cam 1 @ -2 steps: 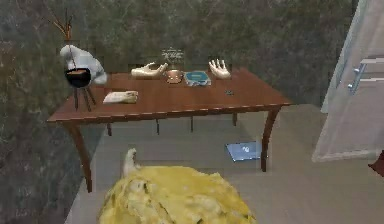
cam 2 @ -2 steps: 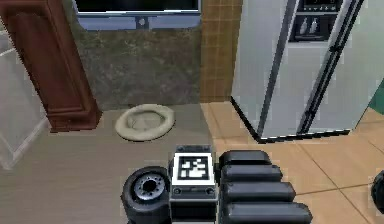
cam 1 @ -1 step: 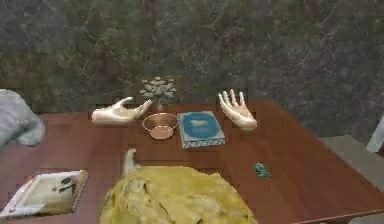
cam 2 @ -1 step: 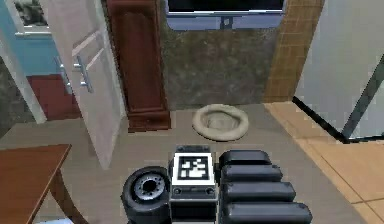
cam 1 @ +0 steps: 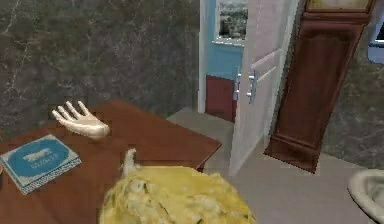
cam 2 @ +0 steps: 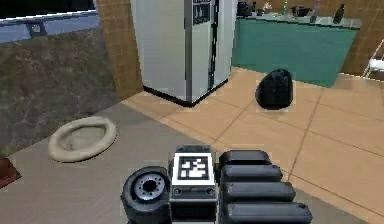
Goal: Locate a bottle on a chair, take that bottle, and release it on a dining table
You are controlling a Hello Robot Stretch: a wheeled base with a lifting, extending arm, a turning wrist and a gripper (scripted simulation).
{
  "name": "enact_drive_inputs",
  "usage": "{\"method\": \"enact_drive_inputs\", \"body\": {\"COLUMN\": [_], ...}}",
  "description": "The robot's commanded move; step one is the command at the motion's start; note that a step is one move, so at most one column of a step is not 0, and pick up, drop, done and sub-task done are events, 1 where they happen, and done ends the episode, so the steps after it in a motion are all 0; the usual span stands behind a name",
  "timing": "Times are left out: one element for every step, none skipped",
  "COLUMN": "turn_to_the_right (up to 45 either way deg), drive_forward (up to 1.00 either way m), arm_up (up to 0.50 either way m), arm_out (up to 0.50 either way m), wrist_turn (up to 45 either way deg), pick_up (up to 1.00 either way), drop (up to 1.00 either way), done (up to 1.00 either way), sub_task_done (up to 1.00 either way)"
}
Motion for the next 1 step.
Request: {"method": "enact_drive_inputs", "body": {"turn_to_the_right": [45.0], "drive_forward": [0.0], "arm_up": [0.0], "arm_out": [0.0], "wrist_turn": [0.0], "pick_up": [0.0], "drop": [0.0], "done": [0.0], "sub_task_done": [0.0]}}
